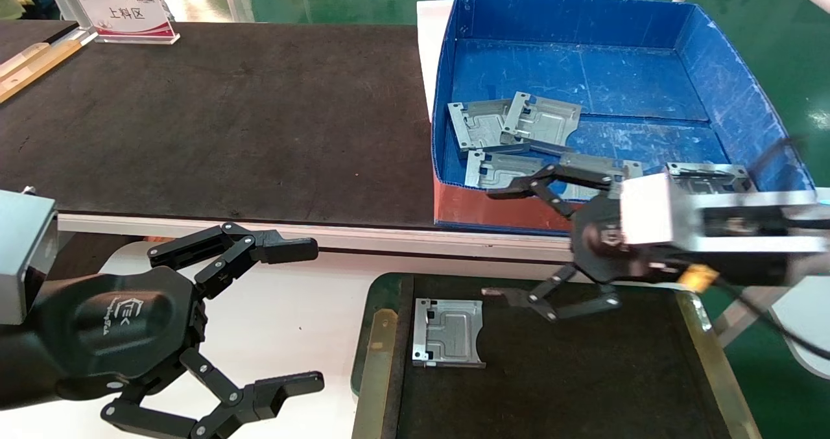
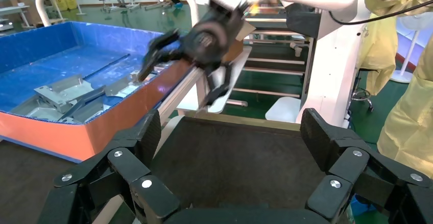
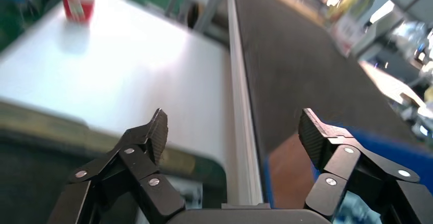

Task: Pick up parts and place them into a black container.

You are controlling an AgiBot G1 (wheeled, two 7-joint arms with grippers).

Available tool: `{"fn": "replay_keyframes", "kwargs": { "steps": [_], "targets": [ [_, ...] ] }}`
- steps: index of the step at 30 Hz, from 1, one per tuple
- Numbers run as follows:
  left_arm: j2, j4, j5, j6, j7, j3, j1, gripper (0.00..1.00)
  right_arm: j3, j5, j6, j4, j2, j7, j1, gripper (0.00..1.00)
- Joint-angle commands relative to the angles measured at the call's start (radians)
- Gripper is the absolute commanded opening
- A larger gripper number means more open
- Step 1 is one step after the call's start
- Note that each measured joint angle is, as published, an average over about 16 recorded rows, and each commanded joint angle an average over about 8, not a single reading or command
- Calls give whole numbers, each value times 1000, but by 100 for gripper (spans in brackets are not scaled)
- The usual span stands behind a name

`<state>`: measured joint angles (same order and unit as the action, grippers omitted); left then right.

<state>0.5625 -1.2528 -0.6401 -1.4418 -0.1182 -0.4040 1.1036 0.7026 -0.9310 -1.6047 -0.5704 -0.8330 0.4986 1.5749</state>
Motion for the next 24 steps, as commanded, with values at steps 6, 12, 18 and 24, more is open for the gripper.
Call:
{"fn": "replay_keyframes", "kwargs": {
  "steps": [6,12,18,24],
  "targets": [
    [0,0,0,0,0,0,0,100,41,209,10,-165,117,-153,-13,100],
    [0,0,0,0,0,0,0,100,42,272,13,-165,134,-180,-12,100],
    [0,0,0,0,0,0,0,100,39,242,13,-159,125,-171,-15,100],
    [0,0,0,0,0,0,0,100,13,237,19,-191,130,-200,-43,100]
  ]
}}
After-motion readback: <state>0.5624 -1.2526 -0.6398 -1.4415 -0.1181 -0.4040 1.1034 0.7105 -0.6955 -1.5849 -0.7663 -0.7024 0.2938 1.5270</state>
